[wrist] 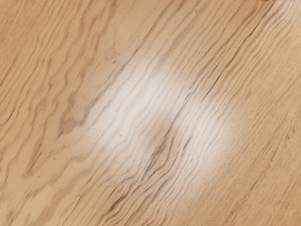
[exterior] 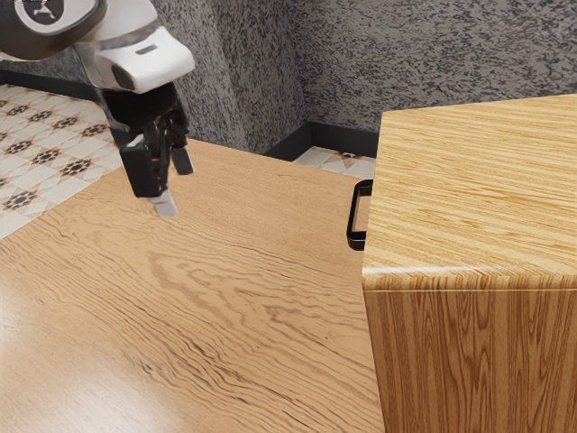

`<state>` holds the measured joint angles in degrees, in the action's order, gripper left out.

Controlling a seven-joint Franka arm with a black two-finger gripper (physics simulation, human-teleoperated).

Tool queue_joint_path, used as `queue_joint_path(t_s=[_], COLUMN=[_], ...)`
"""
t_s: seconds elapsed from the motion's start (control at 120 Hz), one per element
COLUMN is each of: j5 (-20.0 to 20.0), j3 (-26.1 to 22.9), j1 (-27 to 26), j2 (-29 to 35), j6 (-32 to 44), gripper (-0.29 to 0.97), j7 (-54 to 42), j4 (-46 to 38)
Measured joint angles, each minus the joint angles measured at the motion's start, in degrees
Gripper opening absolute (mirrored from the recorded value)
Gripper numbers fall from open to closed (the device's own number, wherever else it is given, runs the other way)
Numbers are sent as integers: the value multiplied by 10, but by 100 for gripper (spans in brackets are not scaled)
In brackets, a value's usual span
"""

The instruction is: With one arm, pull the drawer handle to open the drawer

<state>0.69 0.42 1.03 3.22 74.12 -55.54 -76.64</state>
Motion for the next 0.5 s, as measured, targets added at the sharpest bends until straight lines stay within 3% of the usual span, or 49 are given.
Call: queue_joint_path(t_s=[0.3,0.5], j5=[-27,-112], j3=[-33,-46], j1=[-7,8], j2=[-6,9], j6=[174,196], gripper=[67,64], j7=[-346,-532], j4=[-37,-55])
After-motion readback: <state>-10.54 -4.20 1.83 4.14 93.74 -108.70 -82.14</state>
